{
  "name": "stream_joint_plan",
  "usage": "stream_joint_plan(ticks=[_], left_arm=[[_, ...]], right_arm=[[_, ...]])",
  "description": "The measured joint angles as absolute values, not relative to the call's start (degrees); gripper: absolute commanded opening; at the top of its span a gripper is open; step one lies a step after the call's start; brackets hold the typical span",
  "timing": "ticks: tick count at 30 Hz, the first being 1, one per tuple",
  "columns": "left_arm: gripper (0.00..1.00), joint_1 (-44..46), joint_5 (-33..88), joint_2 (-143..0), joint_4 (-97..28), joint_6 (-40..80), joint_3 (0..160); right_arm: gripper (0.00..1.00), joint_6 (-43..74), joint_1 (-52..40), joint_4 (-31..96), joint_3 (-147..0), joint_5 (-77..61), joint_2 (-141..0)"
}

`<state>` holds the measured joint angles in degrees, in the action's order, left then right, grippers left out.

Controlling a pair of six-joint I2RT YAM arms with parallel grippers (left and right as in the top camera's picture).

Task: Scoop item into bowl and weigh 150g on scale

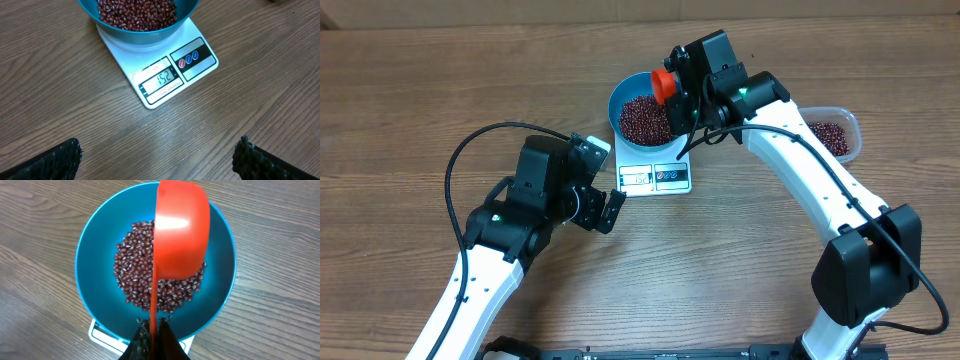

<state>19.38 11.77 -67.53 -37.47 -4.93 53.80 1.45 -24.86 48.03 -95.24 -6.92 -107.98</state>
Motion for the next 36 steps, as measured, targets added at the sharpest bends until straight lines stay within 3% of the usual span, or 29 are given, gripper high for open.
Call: stream_joint_plan(ticks=[36], left_arm=[[1.0, 19.4, 11.8, -67.5, -37.5, -4.9, 53.8]], right_arm=[[0.04, -1.5, -28.3, 47.1, -95.2, -2.8, -115.9]])
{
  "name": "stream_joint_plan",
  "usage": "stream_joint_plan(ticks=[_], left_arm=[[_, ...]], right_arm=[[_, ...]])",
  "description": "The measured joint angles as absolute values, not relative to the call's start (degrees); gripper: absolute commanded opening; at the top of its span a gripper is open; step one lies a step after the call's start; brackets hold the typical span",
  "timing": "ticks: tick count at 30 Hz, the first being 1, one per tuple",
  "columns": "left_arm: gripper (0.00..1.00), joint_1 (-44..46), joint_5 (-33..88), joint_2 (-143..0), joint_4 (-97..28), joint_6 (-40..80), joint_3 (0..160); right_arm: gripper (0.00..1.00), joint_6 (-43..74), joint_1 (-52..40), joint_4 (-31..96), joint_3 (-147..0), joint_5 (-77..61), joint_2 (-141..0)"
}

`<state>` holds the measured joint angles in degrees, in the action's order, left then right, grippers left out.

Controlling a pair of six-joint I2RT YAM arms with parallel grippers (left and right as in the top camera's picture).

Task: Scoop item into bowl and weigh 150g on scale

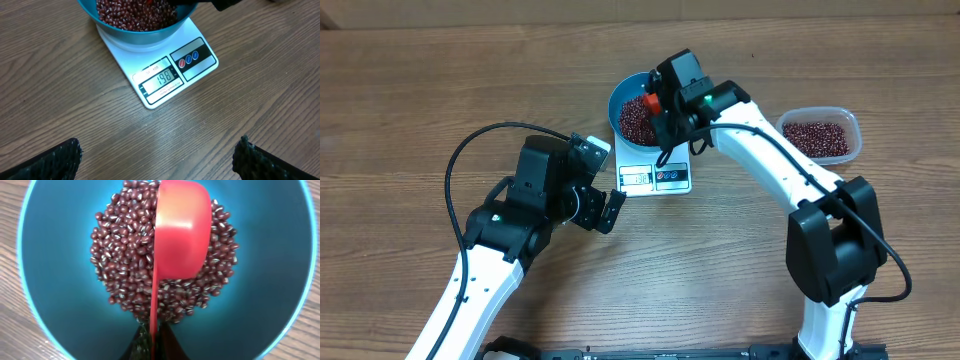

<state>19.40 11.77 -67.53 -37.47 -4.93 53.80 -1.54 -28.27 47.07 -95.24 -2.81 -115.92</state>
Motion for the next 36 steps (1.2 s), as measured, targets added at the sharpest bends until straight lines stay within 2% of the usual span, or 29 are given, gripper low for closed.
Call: stream_joint_plan(ticks=[13, 28, 36], left_arm=[[0.99, 19.4, 11.8, -67.5, -37.5, -4.9, 53.8], [1.0, 19.4, 11.8, -67.5, -37.5, -4.9, 53.8], [1.0, 19.4, 11.8, -67.5, -37.5, -4.9, 53.8]], right_arm=[[0.04, 3.4, -24.1, 47.0, -95.2, -14.9, -115.9], [0.04, 4.5, -14.5, 46.4, -95.2, -39.9, -115.9], [0.04, 4.5, -13.1, 46.5, -95.2, -44.6, -114.7]])
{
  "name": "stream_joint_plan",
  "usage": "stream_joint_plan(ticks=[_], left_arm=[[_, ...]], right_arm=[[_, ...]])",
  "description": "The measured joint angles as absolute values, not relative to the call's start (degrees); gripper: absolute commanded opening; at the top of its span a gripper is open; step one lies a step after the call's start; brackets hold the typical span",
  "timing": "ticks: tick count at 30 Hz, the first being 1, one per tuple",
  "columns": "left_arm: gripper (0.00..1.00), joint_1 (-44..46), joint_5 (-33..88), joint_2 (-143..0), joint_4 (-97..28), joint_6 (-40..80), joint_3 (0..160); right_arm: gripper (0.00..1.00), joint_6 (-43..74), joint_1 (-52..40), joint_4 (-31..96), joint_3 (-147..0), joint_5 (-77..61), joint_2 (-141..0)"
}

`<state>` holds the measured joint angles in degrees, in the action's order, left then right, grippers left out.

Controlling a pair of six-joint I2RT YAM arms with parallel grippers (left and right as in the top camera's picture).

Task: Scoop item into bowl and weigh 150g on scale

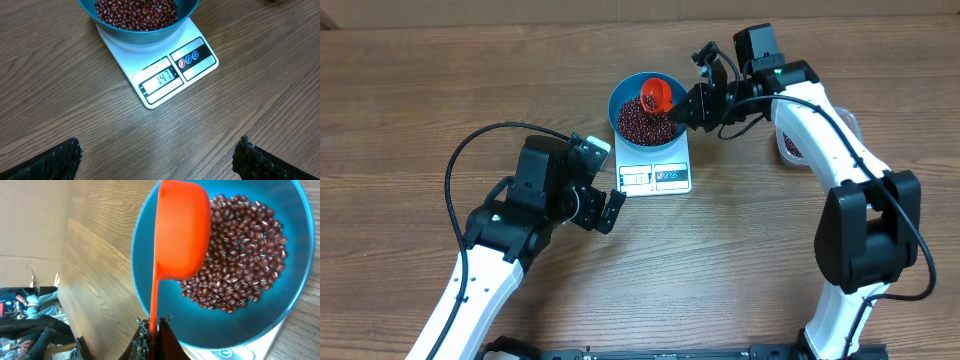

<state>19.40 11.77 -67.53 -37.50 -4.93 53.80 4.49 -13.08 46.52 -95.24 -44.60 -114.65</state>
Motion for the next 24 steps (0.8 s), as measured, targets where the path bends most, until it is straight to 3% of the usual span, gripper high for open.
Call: stream_joint_plan(ticks=[24], left_arm=[[1.0, 19.4, 11.8, -67.5, -37.6, -4.9, 53.8]], right_arm=[[0.04, 4.5, -12.6, 49.8, -95.3, -39.2, -108.6]])
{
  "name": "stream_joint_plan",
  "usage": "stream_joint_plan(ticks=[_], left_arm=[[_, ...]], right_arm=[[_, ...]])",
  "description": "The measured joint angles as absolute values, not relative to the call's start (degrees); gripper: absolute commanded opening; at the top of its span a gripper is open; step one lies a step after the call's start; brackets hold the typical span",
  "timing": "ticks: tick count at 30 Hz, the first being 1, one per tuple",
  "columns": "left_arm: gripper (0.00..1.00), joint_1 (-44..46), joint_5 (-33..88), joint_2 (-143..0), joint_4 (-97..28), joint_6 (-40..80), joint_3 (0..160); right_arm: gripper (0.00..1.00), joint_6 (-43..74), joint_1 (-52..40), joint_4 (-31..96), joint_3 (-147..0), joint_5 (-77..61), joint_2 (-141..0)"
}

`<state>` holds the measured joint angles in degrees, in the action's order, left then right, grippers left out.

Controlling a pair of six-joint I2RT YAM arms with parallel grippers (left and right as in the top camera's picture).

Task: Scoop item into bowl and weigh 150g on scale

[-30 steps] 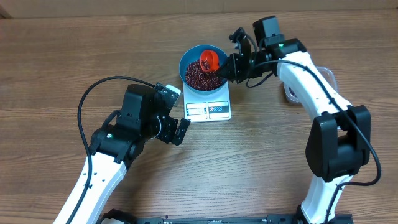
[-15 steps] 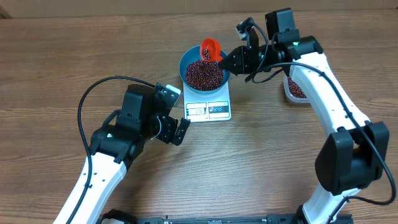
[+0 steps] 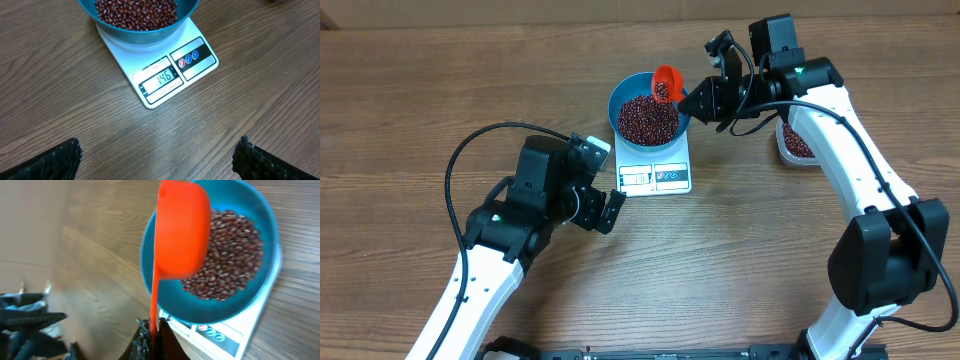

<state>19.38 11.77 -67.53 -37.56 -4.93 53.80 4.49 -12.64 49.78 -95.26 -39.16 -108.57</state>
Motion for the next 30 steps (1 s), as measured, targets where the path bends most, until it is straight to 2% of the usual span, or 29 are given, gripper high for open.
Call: stream_joint_plan(ticks=[30], left_arm=[[1.0, 19.4, 11.8, -67.5, -37.7, -4.9, 53.8]], right_arm=[[0.04, 0.1, -22.5, 50.6, -95.3, -13.9, -108.6]])
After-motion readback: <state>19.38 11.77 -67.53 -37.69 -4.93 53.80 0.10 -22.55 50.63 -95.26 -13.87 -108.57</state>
